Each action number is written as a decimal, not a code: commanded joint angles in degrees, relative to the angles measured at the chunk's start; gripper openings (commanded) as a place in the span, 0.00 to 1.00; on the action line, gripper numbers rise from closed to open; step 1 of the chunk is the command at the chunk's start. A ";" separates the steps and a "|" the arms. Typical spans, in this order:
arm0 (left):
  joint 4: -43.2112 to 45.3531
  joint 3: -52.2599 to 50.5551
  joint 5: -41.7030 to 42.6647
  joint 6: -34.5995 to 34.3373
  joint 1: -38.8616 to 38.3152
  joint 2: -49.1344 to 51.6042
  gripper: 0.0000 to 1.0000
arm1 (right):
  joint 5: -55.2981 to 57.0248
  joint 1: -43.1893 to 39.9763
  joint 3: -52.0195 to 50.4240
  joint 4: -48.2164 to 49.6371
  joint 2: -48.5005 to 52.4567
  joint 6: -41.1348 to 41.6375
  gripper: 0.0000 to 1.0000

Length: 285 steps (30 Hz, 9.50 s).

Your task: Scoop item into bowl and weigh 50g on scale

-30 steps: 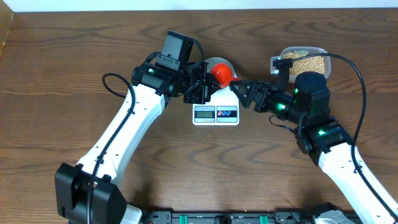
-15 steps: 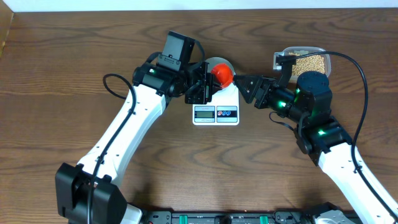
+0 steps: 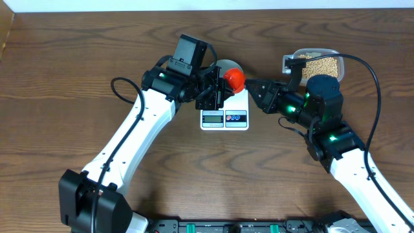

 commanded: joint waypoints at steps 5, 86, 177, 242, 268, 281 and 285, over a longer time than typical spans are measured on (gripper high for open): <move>0.04 -0.09 -0.70 -0.28 -0.09 -0.90 0.07 | 0.35 0.31 0.98 -0.76 0.35 -0.24 0.07; -5.66 -0.15 -15.85 70.71 5.46 -10.99 0.07 | 43.60 -10.67 31.21 -47.54 0.48 -22.60 0.01; -1.49 -1.75 -44.15 41.07 -17.03 21.03 0.07 | 38.84 -10.69 31.12 -46.66 5.31 -17.79 0.01; 1.75 -2.27 -46.82 38.64 -18.62 22.01 0.07 | 38.86 -10.69 31.12 -47.06 5.31 -17.81 0.01; 1.92 -2.40 -47.52 37.20 -19.85 22.01 0.07 | 38.84 -10.69 31.12 -47.10 5.31 -17.81 0.01; 2.89 -2.40 -49.18 37.22 -19.91 22.01 0.07 | 38.45 -10.69 31.12 -47.06 5.31 -17.81 0.01; 2.93 -2.40 -49.22 37.22 -19.96 22.03 0.07 | 38.45 -10.69 31.12 -47.08 5.31 -17.81 0.01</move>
